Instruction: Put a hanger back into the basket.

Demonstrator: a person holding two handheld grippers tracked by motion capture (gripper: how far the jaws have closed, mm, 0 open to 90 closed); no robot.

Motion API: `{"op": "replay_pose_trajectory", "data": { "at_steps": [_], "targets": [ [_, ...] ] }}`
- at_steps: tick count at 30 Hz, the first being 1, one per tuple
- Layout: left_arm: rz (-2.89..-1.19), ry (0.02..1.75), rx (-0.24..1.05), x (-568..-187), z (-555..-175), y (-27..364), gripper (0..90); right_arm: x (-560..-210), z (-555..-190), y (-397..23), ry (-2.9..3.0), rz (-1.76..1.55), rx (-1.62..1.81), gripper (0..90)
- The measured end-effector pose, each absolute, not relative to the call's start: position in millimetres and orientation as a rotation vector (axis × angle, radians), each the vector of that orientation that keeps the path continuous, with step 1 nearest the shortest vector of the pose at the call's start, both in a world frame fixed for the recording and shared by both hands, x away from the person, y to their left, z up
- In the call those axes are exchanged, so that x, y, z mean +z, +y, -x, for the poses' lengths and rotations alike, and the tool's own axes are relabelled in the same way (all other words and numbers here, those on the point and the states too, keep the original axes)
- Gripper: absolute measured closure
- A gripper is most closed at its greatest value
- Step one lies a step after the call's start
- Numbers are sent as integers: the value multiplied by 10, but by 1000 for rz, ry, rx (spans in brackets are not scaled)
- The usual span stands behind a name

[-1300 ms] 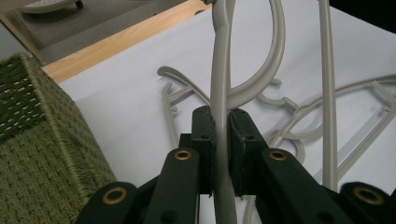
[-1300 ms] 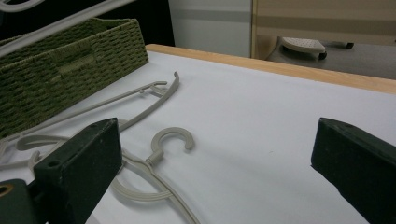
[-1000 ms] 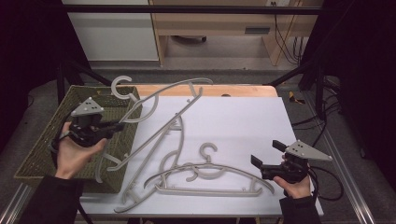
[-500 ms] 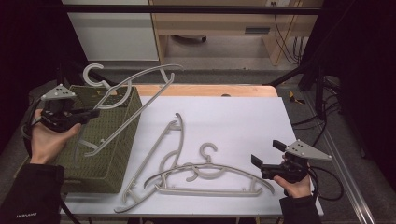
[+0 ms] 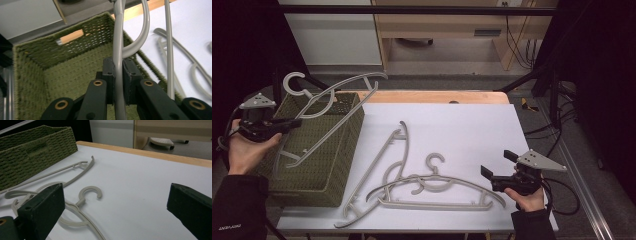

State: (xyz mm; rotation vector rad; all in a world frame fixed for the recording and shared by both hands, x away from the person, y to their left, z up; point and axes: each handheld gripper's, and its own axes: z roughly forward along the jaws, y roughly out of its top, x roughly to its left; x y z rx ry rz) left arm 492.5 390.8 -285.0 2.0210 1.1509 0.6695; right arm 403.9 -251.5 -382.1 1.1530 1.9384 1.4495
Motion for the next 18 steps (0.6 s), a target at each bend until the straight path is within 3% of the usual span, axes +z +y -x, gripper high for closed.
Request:
{"op": "replay_pose_trajectory", "data": {
  "at_steps": [18],
  "targets": [
    [-2014, 1242, 743, -3028, -4799, 4527, 817, -3839, -4054, -2507, 1945, -1159, 1442, 17]
  ]
}}
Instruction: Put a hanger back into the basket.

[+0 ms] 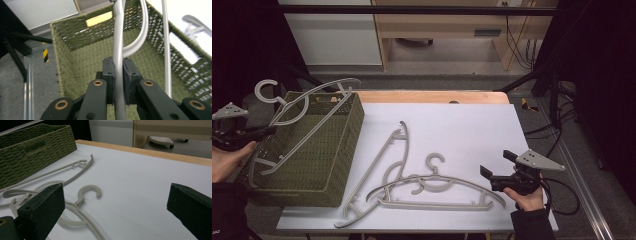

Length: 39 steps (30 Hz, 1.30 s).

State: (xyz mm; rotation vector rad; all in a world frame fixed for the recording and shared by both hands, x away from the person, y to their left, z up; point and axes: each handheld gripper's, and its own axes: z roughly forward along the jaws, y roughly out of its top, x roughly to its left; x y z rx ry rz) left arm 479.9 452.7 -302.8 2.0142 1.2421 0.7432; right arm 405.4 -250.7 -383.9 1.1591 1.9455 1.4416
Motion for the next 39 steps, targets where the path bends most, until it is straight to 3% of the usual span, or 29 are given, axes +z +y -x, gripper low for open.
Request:
{"op": "replay_pose_trajectory", "data": {
  "at_steps": [26, 39],
  "targets": [
    [-2176, 1306, 803, -3371, -4857, 4591, 817, -3836, -4051, -2513, 1942, -1158, 1442, 17],
    [-2235, 1376, 726, -3729, -4981, 4361, 811, -3828, -4044, -2510, 1942, -1157, 1448, 18]
  ]
}}
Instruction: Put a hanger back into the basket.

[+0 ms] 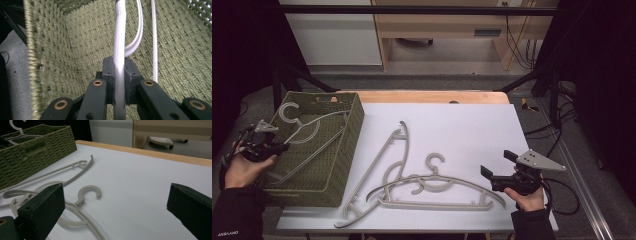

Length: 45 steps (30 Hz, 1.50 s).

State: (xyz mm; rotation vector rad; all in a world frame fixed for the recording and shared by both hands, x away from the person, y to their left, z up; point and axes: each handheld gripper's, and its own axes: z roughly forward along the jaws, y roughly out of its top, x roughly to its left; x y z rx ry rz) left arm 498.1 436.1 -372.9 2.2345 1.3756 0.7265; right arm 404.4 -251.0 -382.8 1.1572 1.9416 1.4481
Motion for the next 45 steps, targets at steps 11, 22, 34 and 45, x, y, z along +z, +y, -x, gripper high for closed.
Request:
{"op": "replay_pose_trajectory", "data": {
  "at_steps": [11, 22, 34, 45],
  "targets": [
    [-2217, 1505, 645, -3815, -4994, 4413, 783, -3829, -4044, -2507, 1939, -1157, 1444, 18],
    [-2077, 1439, 663, -3588, -4752, 4450, 743, -3821, -4034, -2514, 1939, -1161, 1442, 18],
    [-1874, 1169, 649, -3331, -4446, 3880, 349, -3814, -4028, -2528, 1935, -1159, 1449, 18],
    [-1767, 967, 581, -3373, -4228, 3378, 186, -3815, -4032, -2539, 1928, -1160, 1448, 17]
  ]
}}
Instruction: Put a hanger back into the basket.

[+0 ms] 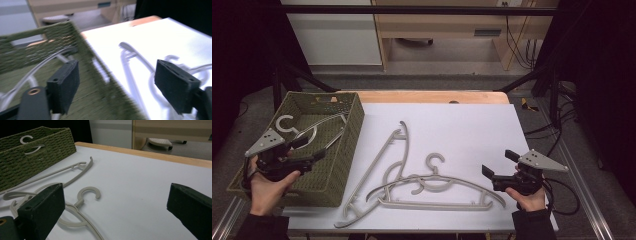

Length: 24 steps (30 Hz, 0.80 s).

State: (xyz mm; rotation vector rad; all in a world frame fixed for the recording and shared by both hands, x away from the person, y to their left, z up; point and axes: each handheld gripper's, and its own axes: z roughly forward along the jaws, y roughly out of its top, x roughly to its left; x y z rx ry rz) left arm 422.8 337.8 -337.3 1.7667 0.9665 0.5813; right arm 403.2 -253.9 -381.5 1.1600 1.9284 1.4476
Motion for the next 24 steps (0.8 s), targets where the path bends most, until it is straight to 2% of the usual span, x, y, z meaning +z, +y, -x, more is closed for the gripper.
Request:
{"op": "replay_pose_trajectory", "data": {
  "at_steps": [2, 9, 24],
  "targets": [
    [-1771, 924, 583, -3401, -4185, 3261, 145, -3812, -4030, -2540, 1926, -1160, 1447, 18],
    [-1775, 865, 564, -3481, -4129, 3033, 137, -3810, -4026, -2549, 1922, -1160, 1449, 18],
    [-1905, 744, 464, -3648, -4079, 2457, 121, -3807, -4020, -2533, 1929, -1151, 1447, 17]
  ]
}}
